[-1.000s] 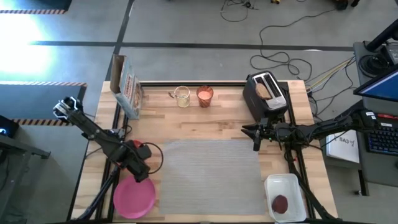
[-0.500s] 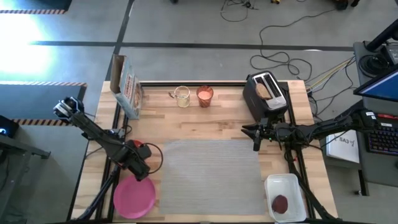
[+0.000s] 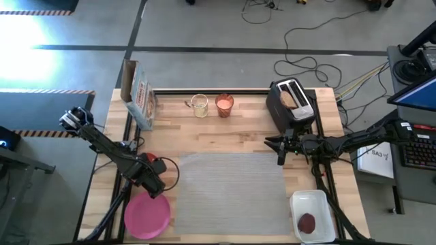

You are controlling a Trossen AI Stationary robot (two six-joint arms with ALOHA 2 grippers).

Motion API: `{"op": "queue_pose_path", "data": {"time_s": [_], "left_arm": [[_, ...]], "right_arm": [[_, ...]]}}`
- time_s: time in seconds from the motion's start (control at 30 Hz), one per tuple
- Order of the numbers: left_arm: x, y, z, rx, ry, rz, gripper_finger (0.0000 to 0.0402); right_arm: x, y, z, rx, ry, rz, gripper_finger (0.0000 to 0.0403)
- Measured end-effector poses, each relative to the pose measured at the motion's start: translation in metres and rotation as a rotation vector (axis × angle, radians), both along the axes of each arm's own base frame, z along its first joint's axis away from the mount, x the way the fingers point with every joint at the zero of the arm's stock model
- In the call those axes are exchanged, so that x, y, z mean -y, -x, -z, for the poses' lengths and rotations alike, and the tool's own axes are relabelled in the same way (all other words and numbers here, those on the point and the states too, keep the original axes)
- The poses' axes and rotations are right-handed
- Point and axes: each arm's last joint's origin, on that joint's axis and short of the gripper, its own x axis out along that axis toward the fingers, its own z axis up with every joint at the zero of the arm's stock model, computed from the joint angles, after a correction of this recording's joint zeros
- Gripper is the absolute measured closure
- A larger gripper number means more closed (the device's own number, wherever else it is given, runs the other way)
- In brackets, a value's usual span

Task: Arrange a breakfast setting
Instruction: Put the red bowl on the gray placemat

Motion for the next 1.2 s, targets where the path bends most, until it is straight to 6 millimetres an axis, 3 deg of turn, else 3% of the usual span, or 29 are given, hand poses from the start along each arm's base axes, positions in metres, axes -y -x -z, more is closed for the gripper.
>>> {"op": "queue_pose_path", "data": {"time_s": [0.27,0.8,1.2], "left_arm": [[0.001,-0.001,0.0,0.015,0.012,0.0,0.029],[0.002,-0.003,0.0,0.026,0.022,0.035,0.0394],[0.01,-0.015,-0.02,0.095,0.066,0.109,0.0401]], "right_arm": [[0.0,0.0,0.0,0.0,0.0,0.0,0.0316],[0.0,0.0,0.0,0.0,0.0,0.0,0.0316],[0.0,0.0,0.0,0.0,0.0,0.0,0.0316]]}}
